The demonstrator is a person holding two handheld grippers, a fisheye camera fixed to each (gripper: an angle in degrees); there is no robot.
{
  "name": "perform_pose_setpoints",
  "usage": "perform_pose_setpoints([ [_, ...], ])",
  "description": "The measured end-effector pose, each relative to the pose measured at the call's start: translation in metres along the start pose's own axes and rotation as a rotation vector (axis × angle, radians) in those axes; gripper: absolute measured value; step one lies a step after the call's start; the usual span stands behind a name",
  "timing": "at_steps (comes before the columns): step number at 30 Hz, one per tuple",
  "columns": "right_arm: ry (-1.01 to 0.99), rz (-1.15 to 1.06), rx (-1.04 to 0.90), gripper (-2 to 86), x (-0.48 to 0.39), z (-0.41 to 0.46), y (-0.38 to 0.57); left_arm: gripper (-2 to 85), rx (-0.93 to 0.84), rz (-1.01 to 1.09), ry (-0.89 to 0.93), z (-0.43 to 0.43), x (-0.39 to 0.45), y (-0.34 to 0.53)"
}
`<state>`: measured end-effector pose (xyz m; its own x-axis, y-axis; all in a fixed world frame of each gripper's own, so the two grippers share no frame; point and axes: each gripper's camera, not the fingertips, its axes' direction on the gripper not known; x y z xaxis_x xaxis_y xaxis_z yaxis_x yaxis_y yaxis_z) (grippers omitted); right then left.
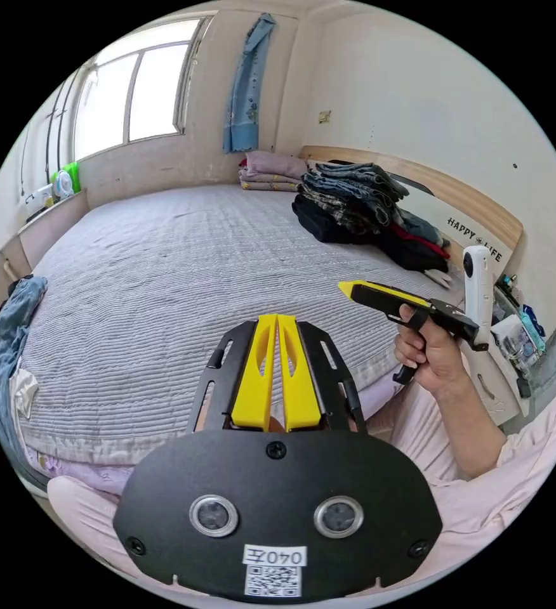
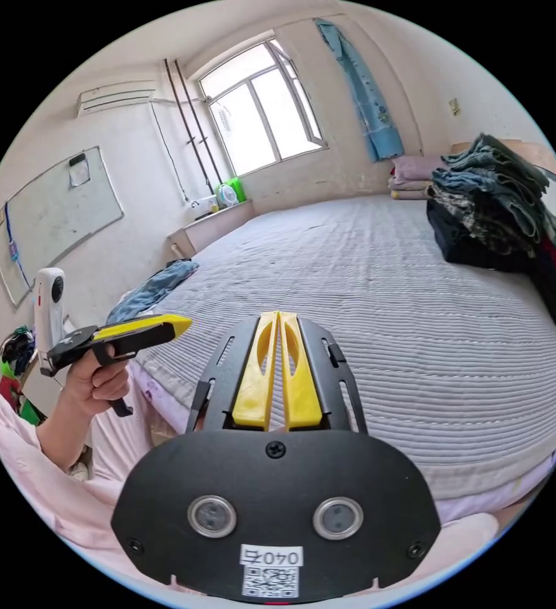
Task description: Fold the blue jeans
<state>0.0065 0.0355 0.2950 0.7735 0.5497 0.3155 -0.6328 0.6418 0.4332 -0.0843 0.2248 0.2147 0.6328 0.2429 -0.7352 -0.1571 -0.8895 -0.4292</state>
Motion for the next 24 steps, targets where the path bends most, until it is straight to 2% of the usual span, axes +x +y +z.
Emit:
perform_pose_setpoints([
  [4,-0.078,0.037,-0.026,-1.0,-0.019,0.039,-0.005,-0.9,0.010,-0.153,-0.061,-0.037,-0.082,0.036],
  [8,-0.112,-0.054,-0.118,-1.0,-0.042,0.078,-0.016,-0.8,0.064,-0.307,-0.132,-0.070,-0.147,0.068],
  [11,-0.077,-0.136,-0.166,-1.0,-0.048,0.095,-0.028,-0.2,0.150,-0.404,-0.292,-0.109,-0.204,0.090],
  [14,-0.079,-0.160,-0.160,-1.0,-0.040,0.104,-0.045,1.8,0.189,-0.408,-0.542,-0.142,-0.268,0.113],
  [15,-0.100,-0.154,-0.151,-1.0,-0.034,0.108,-0.052,2.8,0.158,-0.414,-0.643,-0.148,-0.299,0.122],
  [17,-0.178,-0.165,-0.153,-1.0,-0.031,0.120,-0.065,4.0,0.104,-0.437,-0.719,-0.154,-0.346,0.134],
  [19,-0.277,-0.203,-0.183,-1.0,-0.037,0.139,-0.078,4.7,-0.038,-0.420,-0.849,-0.150,-0.400,0.145],
  [24,-0.391,-0.335,-0.290,-1.0,-0.091,0.214,-0.115,4.8,-0.198,-0.417,-0.883,-0.133,-0.470,0.160],
])
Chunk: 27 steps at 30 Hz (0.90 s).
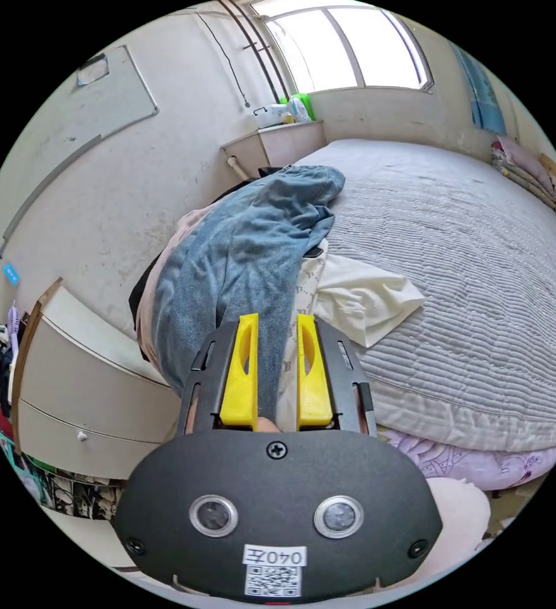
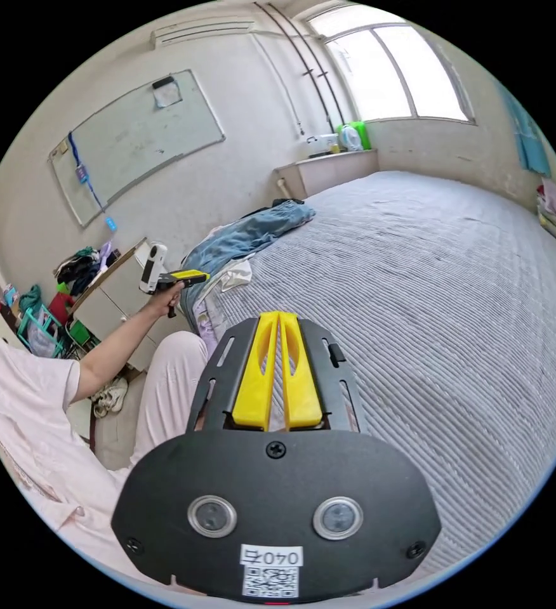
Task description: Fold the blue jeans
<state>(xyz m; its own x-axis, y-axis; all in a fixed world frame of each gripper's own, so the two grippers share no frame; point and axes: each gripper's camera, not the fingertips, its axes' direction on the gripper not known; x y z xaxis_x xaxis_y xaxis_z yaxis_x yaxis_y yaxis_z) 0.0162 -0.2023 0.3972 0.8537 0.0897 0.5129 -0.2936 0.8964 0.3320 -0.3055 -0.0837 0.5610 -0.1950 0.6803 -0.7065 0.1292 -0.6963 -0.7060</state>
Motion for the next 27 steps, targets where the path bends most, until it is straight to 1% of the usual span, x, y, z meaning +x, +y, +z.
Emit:
perform_pose_setpoints([
  [3,-0.036,-0.054,-0.075,-1.0,-0.007,0.040,-0.041,4.1,-0.045,0.045,-0.040,0.030,-0.009,-0.004],
  [5,-0.039,-0.076,-0.123,-1.0,-0.011,0.059,-0.063,1.9,-0.064,0.080,-0.049,0.043,-0.015,-0.007],
  [8,-0.043,-0.148,-0.163,-0.9,-0.019,0.078,-0.092,-0.4,-0.057,0.057,0.006,0.045,-0.041,-0.012],
  [10,-0.053,-0.180,-0.175,-0.9,-0.020,0.084,-0.106,-0.7,-0.038,-0.020,0.152,0.041,-0.083,-0.014],
  [11,-0.062,-0.189,-0.182,-1.0,-0.019,0.087,-0.116,-0.8,-0.031,-0.039,0.192,0.040,-0.094,-0.013],
  [13,-0.088,-0.187,-0.189,-1.0,-0.013,0.092,-0.129,-0.8,-0.003,-0.103,0.349,0.041,-0.137,-0.008],
  [14,-0.114,-0.177,-0.195,-1.0,-0.007,0.095,-0.139,-0.8,0.005,-0.109,0.383,0.042,-0.147,-0.006],
  [16,-0.158,-0.152,-0.208,-1.0,0.003,0.101,-0.153,-0.8,0.027,-0.104,0.513,0.045,-0.179,0.000],
  [21,-0.294,-0.035,-0.243,-0.9,0.030,0.119,-0.191,-0.8,0.059,-0.167,0.641,0.060,-0.233,0.005],
  [24,-0.352,0.006,-0.243,-0.5,0.035,0.126,-0.208,-0.8,0.107,-0.096,0.688,0.055,-0.238,0.002],
  [26,-0.382,0.021,-0.242,0.1,0.034,0.130,-0.218,-0.8,0.136,0.000,0.767,0.046,-0.227,0.000],
  [27,-0.400,0.029,-0.240,1.6,0.033,0.133,-0.225,-0.8,0.142,0.073,0.847,0.039,-0.216,-0.002],
])
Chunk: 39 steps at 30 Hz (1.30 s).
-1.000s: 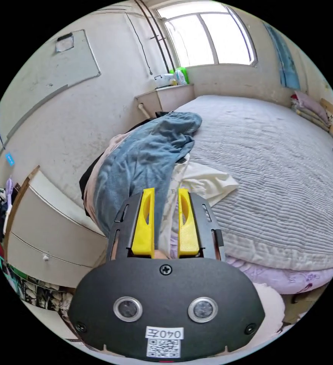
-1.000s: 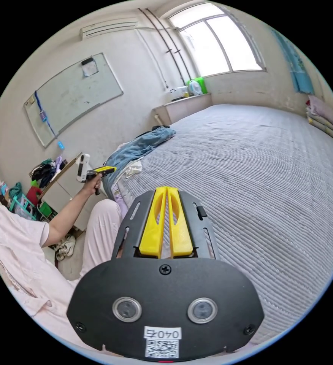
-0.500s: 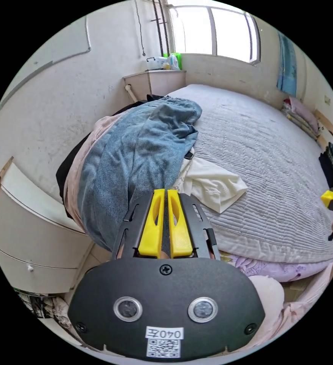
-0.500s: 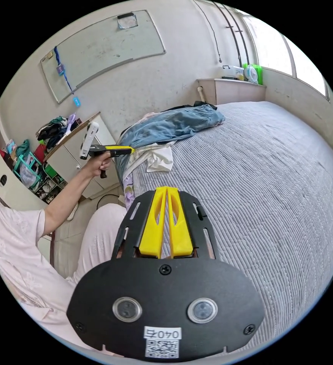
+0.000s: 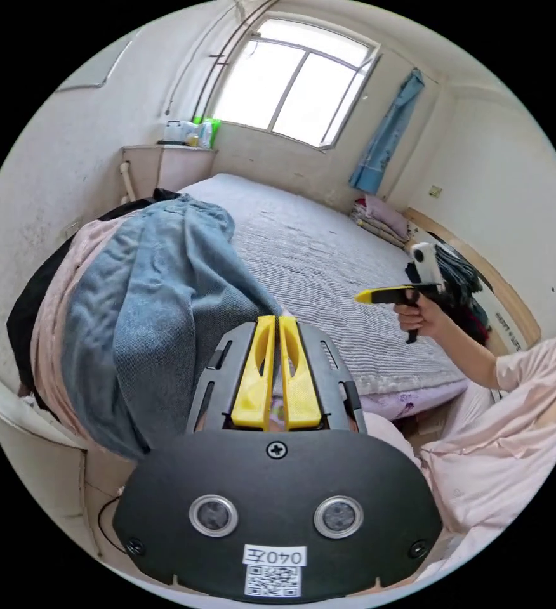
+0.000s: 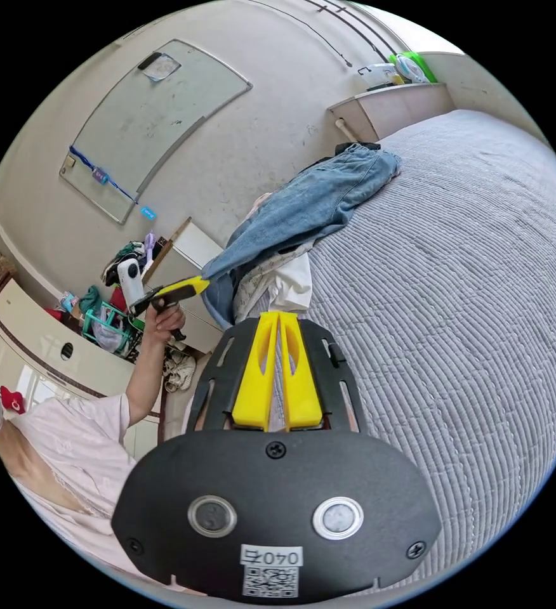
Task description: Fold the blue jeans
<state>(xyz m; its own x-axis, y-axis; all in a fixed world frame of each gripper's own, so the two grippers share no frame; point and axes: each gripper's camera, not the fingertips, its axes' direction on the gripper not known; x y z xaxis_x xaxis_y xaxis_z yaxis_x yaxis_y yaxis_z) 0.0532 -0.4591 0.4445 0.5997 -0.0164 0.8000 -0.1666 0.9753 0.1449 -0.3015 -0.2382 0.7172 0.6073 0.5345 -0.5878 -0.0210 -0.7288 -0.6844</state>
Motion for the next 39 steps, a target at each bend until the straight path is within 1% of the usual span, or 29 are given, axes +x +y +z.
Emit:
perform_pose_setpoints([
  [1,-0.009,0.003,-0.001,2.8,-0.001,0.001,-0.004,-0.8,-0.022,0.064,0.098,0.004,0.015,-0.002],
  [2,-0.017,0.019,0.005,6.2,-0.002,0.001,-0.013,-0.8,-0.031,0.094,0.146,0.006,0.023,-0.003],
  [3,-0.018,0.043,0.009,10.7,-0.003,0.001,-0.022,-0.8,-0.055,0.156,0.239,0.009,0.040,-0.005],
  [4,-0.018,0.055,0.007,12.0,-0.003,0.000,-0.028,-0.8,-0.076,0.222,0.337,0.009,0.056,-0.005],
  [5,-0.017,0.077,0.005,14.7,-0.004,-0.004,-0.039,-0.8,-0.084,0.255,0.390,0.007,0.064,-0.004],
  [7,-0.010,0.093,0.033,16.2,-0.007,-0.015,-0.054,-0.8,-0.128,0.381,0.616,0.001,0.092,0.001],
  [9,0.053,0.099,0.078,16.8,-0.016,-0.034,-0.075,-0.8,-0.187,0.426,0.704,0.003,0.110,0.009],
  [13,0.194,0.067,0.045,16.5,-0.037,-0.039,-0.118,-0.8,-0.334,0.454,0.678,0.035,0.137,0.035],
  [15,0.280,0.063,-0.013,16.3,-0.047,-0.022,-0.149,-0.8,-0.358,0.434,0.687,0.047,0.137,0.041],
  [19,0.373,0.084,-0.115,16.1,-0.057,0.015,-0.196,-0.8,-0.347,0.385,0.712,0.058,0.124,0.043],
  [20,0.369,0.111,-0.131,16.0,-0.059,0.026,-0.208,-0.8,-0.345,0.384,0.712,0.058,0.123,0.043],
  [23,0.274,0.186,-0.132,15.9,-0.068,0.047,-0.235,-0.8,-0.341,0.390,0.702,0.061,0.119,0.047],
  [25,0.274,0.222,-0.133,15.6,-0.078,0.060,-0.250,-0.8,-0.359,0.400,0.687,0.068,0.120,0.051],
  [26,0.314,0.236,-0.140,15.3,-0.084,0.069,-0.259,-0.8,-0.366,0.405,0.682,0.070,0.121,0.052],
  [27,0.395,0.250,-0.156,14.5,-0.089,0.078,-0.266,-0.8,-0.374,0.422,0.672,0.073,0.122,0.053],
  [29,0.459,0.266,-0.211,11.9,-0.090,0.090,-0.272,-0.8,-0.377,0.447,0.664,0.073,0.123,0.055],
  [31,0.431,0.274,-0.220,7.7,-0.092,0.088,-0.274,-0.8,-0.356,0.460,0.673,0.071,0.119,0.055],
  [33,0.316,0.320,-0.147,2.9,-0.090,0.059,-0.269,-0.8,-0.339,0.436,0.700,0.072,0.112,0.054],
  [34,0.283,0.330,-0.132,1.7,-0.088,0.050,-0.267,-0.8,-0.333,0.409,0.721,0.075,0.107,0.053],
  [36,0.131,0.376,-0.106,0.2,-0.072,0.016,-0.257,-0.8,-0.327,0.376,0.743,0.080,0.104,0.050],
  [37,0.101,0.402,-0.097,0.0,-0.068,0.007,-0.254,-0.8,-0.324,0.373,0.742,0.082,0.104,0.048],
  [39,0.015,0.474,-0.001,-0.7,-0.056,-0.034,-0.239,-0.8,-0.305,0.364,0.733,0.083,0.105,0.043],
])
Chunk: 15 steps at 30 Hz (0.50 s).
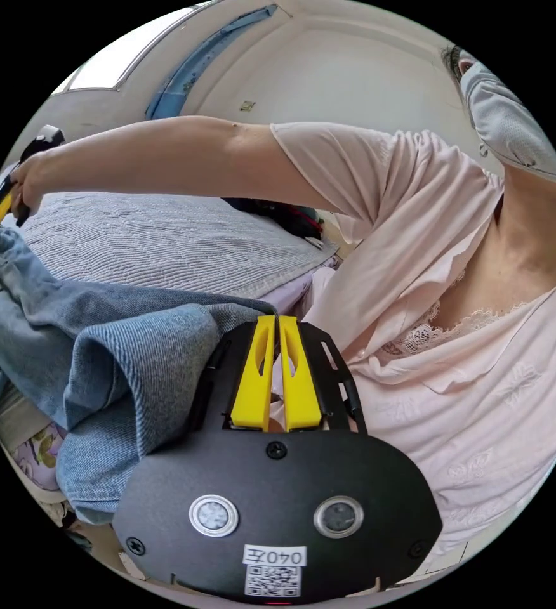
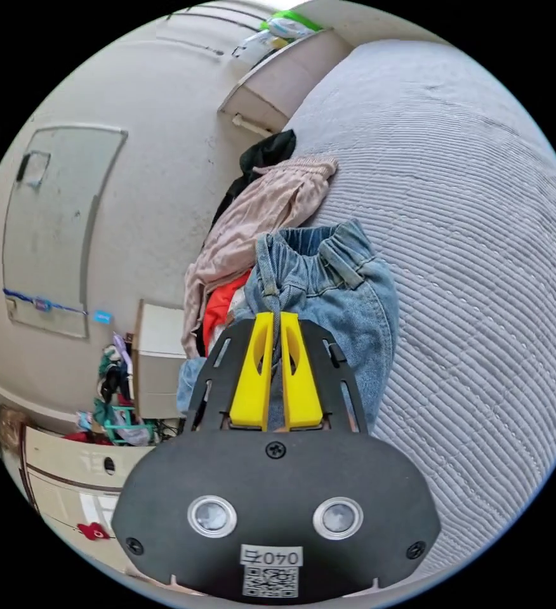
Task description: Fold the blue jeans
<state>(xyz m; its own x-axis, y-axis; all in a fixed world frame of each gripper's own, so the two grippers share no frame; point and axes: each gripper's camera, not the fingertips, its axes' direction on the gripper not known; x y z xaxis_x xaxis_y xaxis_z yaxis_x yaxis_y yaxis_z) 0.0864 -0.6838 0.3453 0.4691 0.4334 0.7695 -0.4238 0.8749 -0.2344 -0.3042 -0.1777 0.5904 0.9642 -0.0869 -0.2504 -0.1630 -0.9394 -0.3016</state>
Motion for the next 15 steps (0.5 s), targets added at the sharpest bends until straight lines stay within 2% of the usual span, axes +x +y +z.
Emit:
perform_pose_setpoints([
  [4,-0.141,0.129,0.207,-0.9,0.030,-0.093,0.015,-0.8,0.152,-0.044,0.006,-0.023,-0.005,-0.017],
  [7,-0.195,0.225,0.349,-1.0,0.067,-0.193,0.036,-0.8,0.212,-0.033,-0.038,-0.032,0.001,-0.046],
  [11,-0.250,0.279,0.566,-1.0,0.116,-0.334,0.105,-0.8,0.133,0.083,-0.175,0.002,0.032,-0.105],
  [15,-0.213,0.328,0.707,-1.0,0.170,-0.463,0.203,-0.8,0.031,0.155,-0.123,0.073,0.053,-0.164],
])
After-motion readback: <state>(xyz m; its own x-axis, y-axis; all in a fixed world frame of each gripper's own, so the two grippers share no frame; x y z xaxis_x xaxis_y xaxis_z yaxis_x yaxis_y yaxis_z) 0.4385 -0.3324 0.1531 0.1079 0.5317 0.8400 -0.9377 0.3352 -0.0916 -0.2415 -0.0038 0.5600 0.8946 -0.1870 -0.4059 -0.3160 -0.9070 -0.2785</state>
